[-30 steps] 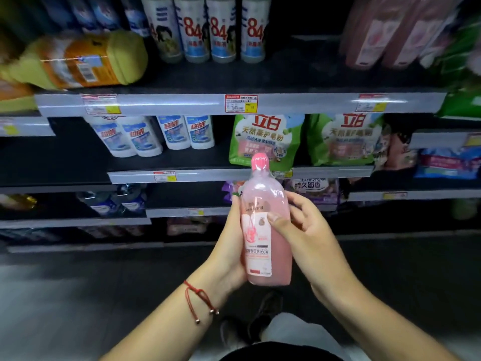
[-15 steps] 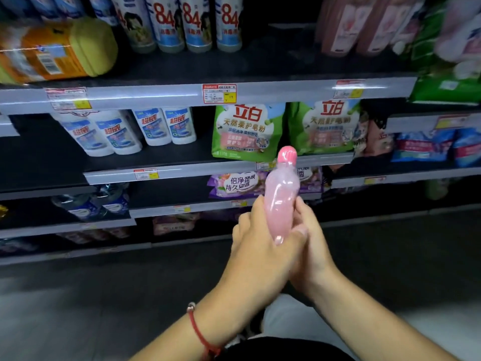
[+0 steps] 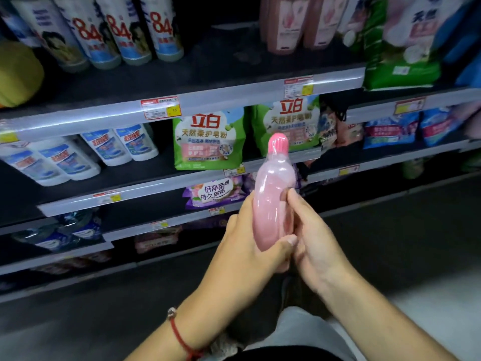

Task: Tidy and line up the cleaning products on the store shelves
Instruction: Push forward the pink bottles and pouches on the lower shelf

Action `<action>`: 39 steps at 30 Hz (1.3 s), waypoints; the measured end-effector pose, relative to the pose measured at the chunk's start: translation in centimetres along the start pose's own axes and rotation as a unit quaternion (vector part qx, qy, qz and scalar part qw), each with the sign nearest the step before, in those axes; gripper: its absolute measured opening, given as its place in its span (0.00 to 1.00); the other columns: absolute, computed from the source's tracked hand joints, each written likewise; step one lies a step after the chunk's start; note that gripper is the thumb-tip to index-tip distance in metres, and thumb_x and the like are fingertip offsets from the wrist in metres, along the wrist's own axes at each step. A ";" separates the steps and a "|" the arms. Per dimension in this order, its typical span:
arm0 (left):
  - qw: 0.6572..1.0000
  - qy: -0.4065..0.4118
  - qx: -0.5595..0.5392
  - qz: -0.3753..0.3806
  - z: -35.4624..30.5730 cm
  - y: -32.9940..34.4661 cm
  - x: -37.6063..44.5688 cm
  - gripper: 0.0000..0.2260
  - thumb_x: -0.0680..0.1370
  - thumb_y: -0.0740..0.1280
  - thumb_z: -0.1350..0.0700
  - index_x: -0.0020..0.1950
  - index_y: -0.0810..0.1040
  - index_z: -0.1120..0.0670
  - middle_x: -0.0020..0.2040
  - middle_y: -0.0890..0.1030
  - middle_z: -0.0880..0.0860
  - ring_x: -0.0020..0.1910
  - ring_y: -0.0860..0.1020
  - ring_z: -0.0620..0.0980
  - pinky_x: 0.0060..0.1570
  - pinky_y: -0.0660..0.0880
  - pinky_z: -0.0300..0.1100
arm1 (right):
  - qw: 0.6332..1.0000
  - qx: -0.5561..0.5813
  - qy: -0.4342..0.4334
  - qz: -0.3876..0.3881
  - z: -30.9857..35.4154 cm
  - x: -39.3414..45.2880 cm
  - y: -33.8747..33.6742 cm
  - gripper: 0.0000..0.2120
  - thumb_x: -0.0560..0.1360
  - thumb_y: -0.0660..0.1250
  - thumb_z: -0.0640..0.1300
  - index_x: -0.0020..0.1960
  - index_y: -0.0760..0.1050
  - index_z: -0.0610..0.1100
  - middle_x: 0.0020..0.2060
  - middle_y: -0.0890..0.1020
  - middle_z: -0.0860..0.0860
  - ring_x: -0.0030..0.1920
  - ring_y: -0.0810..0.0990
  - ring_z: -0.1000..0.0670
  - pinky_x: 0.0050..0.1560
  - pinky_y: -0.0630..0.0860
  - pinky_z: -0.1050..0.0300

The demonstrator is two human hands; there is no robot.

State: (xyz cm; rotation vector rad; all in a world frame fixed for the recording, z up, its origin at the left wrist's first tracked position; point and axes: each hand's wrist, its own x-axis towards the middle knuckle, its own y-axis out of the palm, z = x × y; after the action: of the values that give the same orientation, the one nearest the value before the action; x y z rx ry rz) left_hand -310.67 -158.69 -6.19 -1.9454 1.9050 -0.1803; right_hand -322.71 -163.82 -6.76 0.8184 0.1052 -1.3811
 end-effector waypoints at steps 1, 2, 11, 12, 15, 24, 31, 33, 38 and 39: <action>1.000 0.005 -0.014 0.008 -0.2 0.4 0.7 0.33 0.72 0.74 0.42 0.73 0.62 0.31 0.64 0.76 0.38 0.64 0.74 0.37 0.64 0.74 0.41 | 1.000 -0.009 -0.019 0.002 0.9 0.2 -0.6 0.20 0.76 0.66 0.52 0.66 0.78 0.48 0.57 0.85 0.45 0.56 0.85 0.47 0.54 0.79 0.50; 0.999 0.007 -0.033 0.014 -0.5 0.7 1.5 0.30 0.74 0.75 0.46 0.71 0.66 0.33 0.62 0.79 0.37 0.62 0.76 0.35 0.60 0.74 0.35 | 0.999 -0.019 -0.035 0.009 1.8 0.4 -1.3 0.17 0.78 0.65 0.47 0.66 0.78 0.48 0.56 0.86 0.46 0.56 0.85 0.47 0.55 0.79 0.49; 0.982 -0.024 -0.189 -0.004 -4.4 4.6 10.0 0.22 0.72 0.78 0.54 0.64 0.78 0.51 0.58 0.85 0.48 0.59 0.82 0.47 0.58 0.79 0.44 | 0.977 -0.158 -0.144 -0.026 9.9 3.6 -7.3 0.19 0.77 0.69 0.38 0.65 0.74 0.53 0.55 0.85 0.55 0.53 0.85 0.57 0.47 0.81 0.60; 0.980 -0.021 -0.198 -0.016 -5.1 5.2 10.9 0.22 0.72 0.78 0.55 0.64 0.78 0.50 0.57 0.85 0.49 0.58 0.83 0.47 0.57 0.80 0.43 | 0.973 -0.177 -0.147 -0.018 10.9 4.1 -7.5 0.16 0.77 0.69 0.39 0.63 0.76 0.54 0.52 0.86 0.57 0.52 0.84 0.59 0.47 0.81 0.62; 0.969 -0.022 -0.234 -0.080 -7.0 6.6 13.8 0.26 0.70 0.79 0.59 0.65 0.74 0.49 0.56 0.85 0.49 0.55 0.84 0.45 0.52 0.81 0.39 | 0.965 -0.198 -0.171 0.001 13.7 6.1 -8.3 0.14 0.76 0.70 0.40 0.58 0.77 0.55 0.48 0.86 0.61 0.51 0.84 0.60 0.46 0.80 0.65; 0.966 0.075 -0.147 -0.200 -13.4 8.3 20.3 0.23 0.70 0.78 0.50 0.61 0.74 0.45 0.54 0.84 0.41 0.53 0.82 0.38 0.50 0.78 0.34 | 0.937 -0.232 -0.257 0.054 23.1 11.9 -8.3 0.14 0.74 0.73 0.42 0.59 0.79 0.51 0.49 0.87 0.55 0.51 0.85 0.56 0.51 0.81 0.58; 0.955 0.142 -0.024 -0.259 -15.6 7.2 27.4 0.23 0.73 0.77 0.47 0.66 0.76 0.40 0.57 0.82 0.49 0.53 0.82 0.41 0.52 0.79 0.40 | 0.924 -0.214 -0.309 0.064 27.3 19.1 -6.4 0.19 0.75 0.70 0.31 0.65 0.78 0.42 0.52 0.87 0.51 0.54 0.85 0.53 0.56 0.80 0.58; 0.943 0.173 -0.009 -0.285 -15.0 7.1 29.5 0.26 0.74 0.77 0.51 0.70 0.74 0.44 0.57 0.80 0.52 0.56 0.81 0.44 0.55 0.79 0.45 | 0.920 -0.205 -0.328 0.061 27.9 20.4 -5.8 0.20 0.76 0.69 0.30 0.65 0.77 0.42 0.53 0.85 0.53 0.54 0.84 0.57 0.54 0.79 0.63; 0.925 0.166 0.043 -0.338 -15.1 7.6 33.6 0.28 0.74 0.76 0.54 0.72 0.72 0.44 0.58 0.76 0.49 0.56 0.80 0.47 0.57 0.80 0.48 | 0.903 -0.211 -0.373 0.040 28.6 22.7 -4.9 0.23 0.77 0.66 0.27 0.56 0.74 0.56 0.47 0.82 0.65 0.48 0.81 0.68 0.50 0.76 0.68; 0.929 0.151 0.058 -0.334 -15.1 7.8 34.0 0.27 0.74 0.75 0.52 0.72 0.72 0.45 0.59 0.76 0.48 0.57 0.80 0.47 0.57 0.80 0.49 | 0.901 -0.221 -0.372 0.031 28.7 23.1 -5.1 0.23 0.77 0.66 0.28 0.57 0.75 0.56 0.47 0.81 0.66 0.47 0.80 0.70 0.49 0.76 0.70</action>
State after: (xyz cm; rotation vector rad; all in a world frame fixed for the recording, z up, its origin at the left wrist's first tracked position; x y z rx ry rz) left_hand -321.46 -194.89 -1.89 -2.5181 1.2618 -0.8045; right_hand -333.02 -198.90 -0.16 -0.1125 -0.1979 -1.4493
